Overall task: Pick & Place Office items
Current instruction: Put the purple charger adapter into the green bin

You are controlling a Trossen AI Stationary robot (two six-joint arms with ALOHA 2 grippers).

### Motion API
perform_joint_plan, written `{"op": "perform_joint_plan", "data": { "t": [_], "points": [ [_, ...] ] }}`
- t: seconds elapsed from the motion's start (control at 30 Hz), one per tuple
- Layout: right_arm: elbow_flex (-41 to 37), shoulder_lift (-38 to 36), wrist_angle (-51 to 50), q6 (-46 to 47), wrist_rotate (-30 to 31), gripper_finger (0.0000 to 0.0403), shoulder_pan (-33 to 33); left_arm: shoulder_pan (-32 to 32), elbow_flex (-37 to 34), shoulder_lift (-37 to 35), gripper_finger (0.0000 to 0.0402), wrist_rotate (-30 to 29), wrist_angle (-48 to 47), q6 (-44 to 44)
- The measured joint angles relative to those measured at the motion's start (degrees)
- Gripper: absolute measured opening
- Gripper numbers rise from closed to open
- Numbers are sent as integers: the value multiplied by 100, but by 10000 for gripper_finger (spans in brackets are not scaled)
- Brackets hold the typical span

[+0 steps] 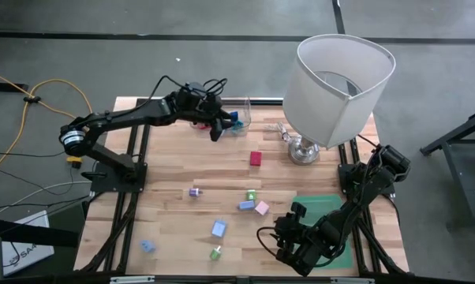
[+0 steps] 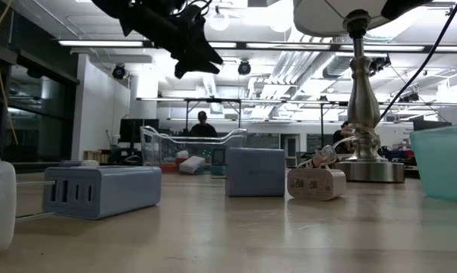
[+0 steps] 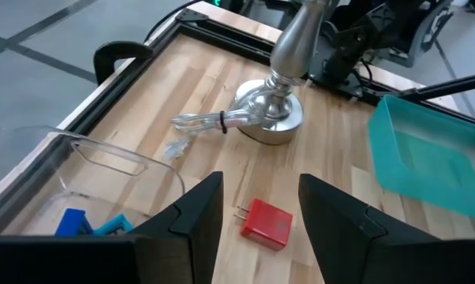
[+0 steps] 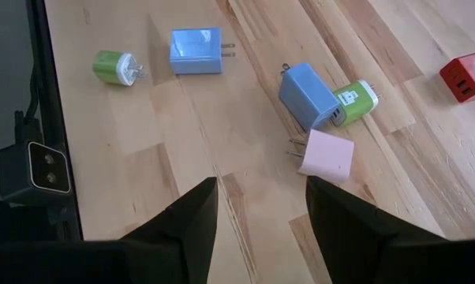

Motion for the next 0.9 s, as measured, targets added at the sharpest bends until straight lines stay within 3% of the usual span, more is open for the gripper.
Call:
{"op": "perform_joint_plan", "data": {
  "t": [0.3,0.43,0.67,0.9],
  "points": [
    [0,-1,39,0,0,181,0,-15,0,0,161,-17,2,-14],
    [0,-1,71,12,-38,181,0,-15,0,0,161,8,2,-448],
    [0,-1,74,22,-48,181,0,86,0,-108,161,870,-71,-520],
    [0,-1,103,54,59,181,0,-21,0,-566,161,723,-624,-304]
  ]
}}
